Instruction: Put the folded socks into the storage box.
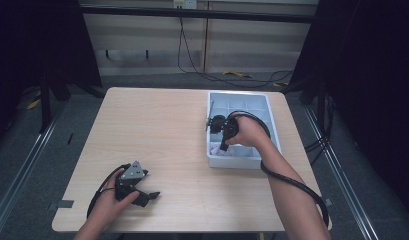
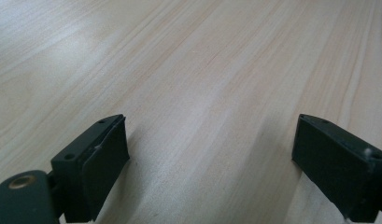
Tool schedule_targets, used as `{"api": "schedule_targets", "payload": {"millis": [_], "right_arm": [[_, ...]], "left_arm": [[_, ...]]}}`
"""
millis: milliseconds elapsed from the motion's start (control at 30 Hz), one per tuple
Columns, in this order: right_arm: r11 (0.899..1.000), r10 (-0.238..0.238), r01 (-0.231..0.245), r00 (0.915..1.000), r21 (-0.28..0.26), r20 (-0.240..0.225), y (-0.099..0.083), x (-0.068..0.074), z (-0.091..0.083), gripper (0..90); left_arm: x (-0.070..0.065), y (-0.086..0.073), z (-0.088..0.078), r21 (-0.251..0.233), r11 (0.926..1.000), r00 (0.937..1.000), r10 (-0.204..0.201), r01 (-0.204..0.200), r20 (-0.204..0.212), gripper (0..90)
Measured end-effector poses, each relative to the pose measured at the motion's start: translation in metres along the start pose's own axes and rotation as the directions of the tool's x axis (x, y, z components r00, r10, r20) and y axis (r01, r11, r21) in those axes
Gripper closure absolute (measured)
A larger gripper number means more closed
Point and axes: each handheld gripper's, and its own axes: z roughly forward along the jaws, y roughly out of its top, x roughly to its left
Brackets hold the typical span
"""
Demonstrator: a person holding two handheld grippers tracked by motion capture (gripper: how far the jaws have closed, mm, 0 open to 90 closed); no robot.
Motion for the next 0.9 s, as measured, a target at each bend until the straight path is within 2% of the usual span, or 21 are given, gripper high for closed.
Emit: {"api": "schedule_targets", "payload": {"millis": [167,333,567,600,700,833,900], "right_arm": [[1.000,0.006,-0.006,1.0000,0.000,-0.007,0.000,-0.001,0.006,90.0],[1.000,-0.001,0.001,1.0000,0.023,-0.008,0.003,-0.001,0.014,90.0],[1.000,0.017,-0.017,0.9997,0.012,-0.018,0.001,-0.003,0.025,90.0],[1.000,0.017,-0.017,0.9997,-0.002,-0.016,0.000,-0.003,0.027,90.0],[1.000,0.021,-0.021,0.9997,0.013,-0.013,0.001,-0.002,0.028,90.0],[0.998,0.005,-0.004,0.9999,0.068,-0.015,0.009,-0.003,0.031,90.0],[0.998,0.009,-0.007,0.9997,0.055,-0.024,0.008,-0.005,0.033,90.0]], "left_arm": [[0.000,0.000,0.000,-0.003,1.0000,1.0000,-0.001,0.001,0.001,10.3],[0.000,0.000,0.000,-0.003,1.0000,1.0000,-0.001,0.001,0.001,10.3],[0.000,0.000,0.000,-0.004,1.0000,1.0000,-0.002,0.002,0.001,10.2],[0.000,0.000,0.000,-0.001,1.0000,1.0000,-0.001,0.001,0.000,10.1],[0.000,0.000,0.000,-0.003,1.0000,1.0000,-0.002,0.002,0.002,9.9],[0.000,0.000,0.000,-0.001,1.0000,1.0000,-0.002,0.002,0.001,9.9],[0.000,0.000,0.000,-0.001,1.0000,1.0000,-0.001,0.001,0.001,9.9]]}}
